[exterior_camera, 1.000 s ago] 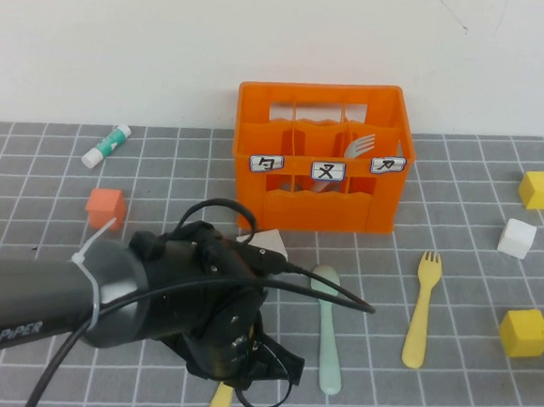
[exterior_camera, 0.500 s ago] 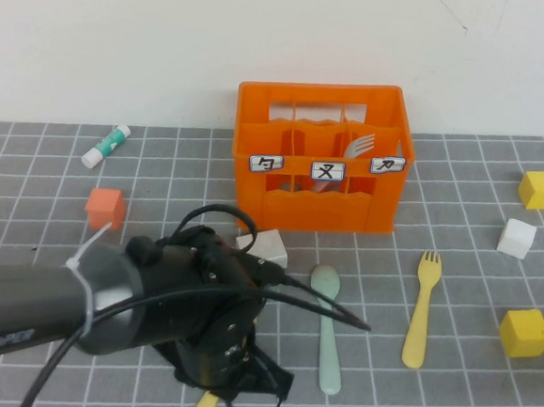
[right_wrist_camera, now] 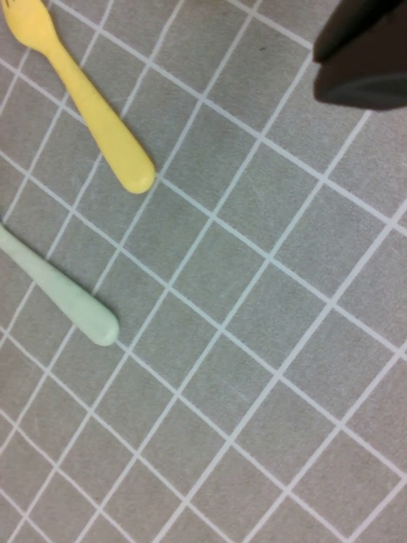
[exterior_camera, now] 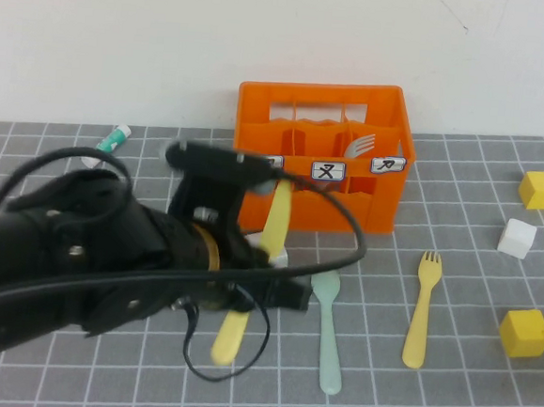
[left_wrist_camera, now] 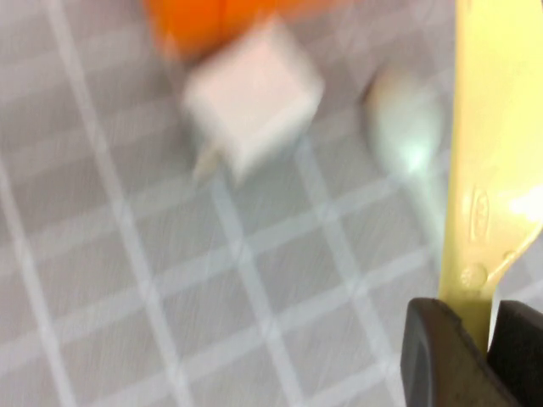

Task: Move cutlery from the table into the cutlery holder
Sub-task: Place the knife on the box

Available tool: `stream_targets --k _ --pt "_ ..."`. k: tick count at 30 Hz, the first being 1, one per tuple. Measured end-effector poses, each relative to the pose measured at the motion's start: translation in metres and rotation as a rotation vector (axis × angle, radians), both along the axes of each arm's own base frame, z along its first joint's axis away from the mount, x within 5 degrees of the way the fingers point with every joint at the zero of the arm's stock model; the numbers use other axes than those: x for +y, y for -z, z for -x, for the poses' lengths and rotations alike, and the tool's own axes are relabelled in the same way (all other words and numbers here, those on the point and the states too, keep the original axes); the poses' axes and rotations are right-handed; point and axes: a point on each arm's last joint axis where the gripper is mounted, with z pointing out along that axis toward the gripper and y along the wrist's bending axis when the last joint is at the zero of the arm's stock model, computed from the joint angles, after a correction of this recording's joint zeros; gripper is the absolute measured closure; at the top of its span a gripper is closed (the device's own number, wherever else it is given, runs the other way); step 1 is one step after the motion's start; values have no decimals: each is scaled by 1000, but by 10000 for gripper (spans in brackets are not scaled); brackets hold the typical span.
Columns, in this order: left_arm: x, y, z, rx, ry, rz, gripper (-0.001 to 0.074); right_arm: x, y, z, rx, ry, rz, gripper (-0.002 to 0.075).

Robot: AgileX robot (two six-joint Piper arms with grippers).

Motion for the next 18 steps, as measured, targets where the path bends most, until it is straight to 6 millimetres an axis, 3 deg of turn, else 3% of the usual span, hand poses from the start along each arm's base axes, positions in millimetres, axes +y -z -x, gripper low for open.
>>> stream_targets --k 8,12,18 --pt "-15 -30 -10 -352 182 141 642 0 0 0 0 0 0 729" --pt "-23 -44 -16 -495 249 291 642 0 0 0 0 0 0 729" --pt "-8 -55 -38 -564 148 472 642 0 0 0 2 -1 0 729"
